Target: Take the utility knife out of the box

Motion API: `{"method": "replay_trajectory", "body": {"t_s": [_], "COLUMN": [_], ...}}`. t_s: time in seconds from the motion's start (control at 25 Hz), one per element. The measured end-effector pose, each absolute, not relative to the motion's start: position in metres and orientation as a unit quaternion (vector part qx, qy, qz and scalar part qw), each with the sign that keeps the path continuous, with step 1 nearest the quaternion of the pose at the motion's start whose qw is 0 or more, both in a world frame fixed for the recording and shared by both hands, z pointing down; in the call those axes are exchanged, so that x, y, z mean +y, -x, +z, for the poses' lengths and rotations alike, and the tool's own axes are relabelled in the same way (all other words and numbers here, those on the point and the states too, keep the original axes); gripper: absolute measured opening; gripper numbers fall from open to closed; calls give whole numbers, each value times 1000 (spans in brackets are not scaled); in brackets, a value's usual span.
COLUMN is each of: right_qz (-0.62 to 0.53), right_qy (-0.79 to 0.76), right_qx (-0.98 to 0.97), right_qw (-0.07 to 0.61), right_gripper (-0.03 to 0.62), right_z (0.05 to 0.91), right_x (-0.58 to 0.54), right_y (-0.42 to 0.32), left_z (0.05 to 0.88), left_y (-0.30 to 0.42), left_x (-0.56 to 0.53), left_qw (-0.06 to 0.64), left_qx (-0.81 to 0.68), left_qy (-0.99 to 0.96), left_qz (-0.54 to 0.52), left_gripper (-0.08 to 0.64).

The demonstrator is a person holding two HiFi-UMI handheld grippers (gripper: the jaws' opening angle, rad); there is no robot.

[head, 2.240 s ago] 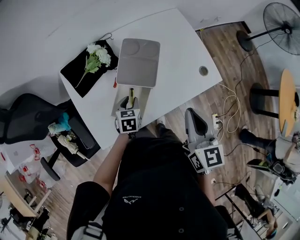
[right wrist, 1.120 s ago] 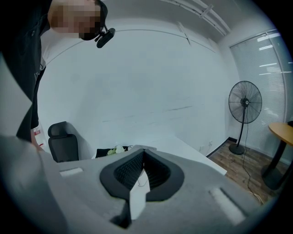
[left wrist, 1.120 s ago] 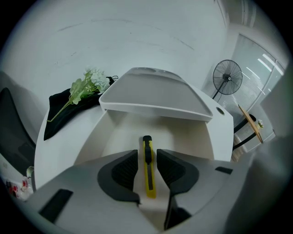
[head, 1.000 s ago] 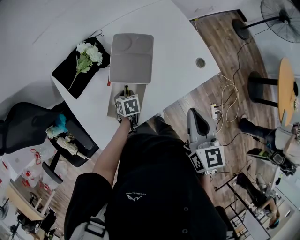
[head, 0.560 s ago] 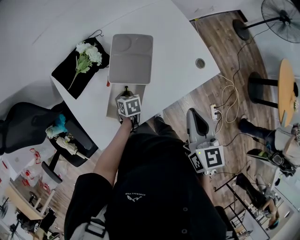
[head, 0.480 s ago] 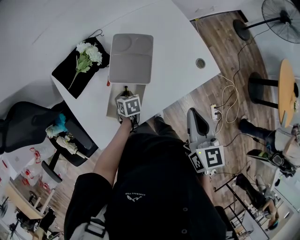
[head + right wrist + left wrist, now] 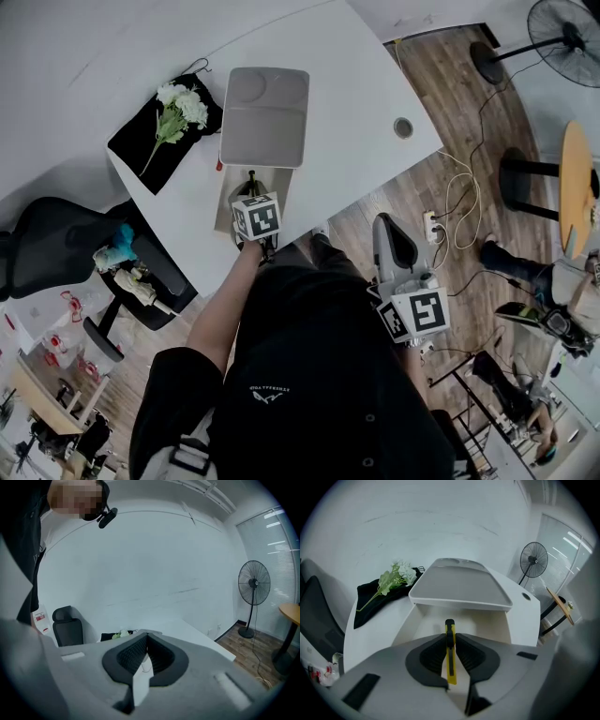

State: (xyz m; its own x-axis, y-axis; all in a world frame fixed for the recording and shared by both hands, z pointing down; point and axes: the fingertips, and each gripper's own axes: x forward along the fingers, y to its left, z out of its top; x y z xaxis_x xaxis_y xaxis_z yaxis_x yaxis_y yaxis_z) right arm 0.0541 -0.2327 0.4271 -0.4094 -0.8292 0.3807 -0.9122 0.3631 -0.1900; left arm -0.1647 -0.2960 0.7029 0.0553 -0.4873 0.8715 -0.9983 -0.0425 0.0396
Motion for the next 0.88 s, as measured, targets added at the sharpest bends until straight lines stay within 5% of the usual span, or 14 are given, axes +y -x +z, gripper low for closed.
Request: {"method": "replay_trajectory", "body": {"t_s": [0.88], "right_qz": [188], "right_qy": [-489], "right_qx": [-846], "right_qw": [101], "right_gripper": [5], "right_z": [424], "right_x": [-212], "right_y": [-55], "left_z": [648], "left_y": [160], "left_x": [-267], "left_qw": [305], "left_qx": [-622], "left_qy": [-647], "left_qz": [319], "left_gripper": [63]}}
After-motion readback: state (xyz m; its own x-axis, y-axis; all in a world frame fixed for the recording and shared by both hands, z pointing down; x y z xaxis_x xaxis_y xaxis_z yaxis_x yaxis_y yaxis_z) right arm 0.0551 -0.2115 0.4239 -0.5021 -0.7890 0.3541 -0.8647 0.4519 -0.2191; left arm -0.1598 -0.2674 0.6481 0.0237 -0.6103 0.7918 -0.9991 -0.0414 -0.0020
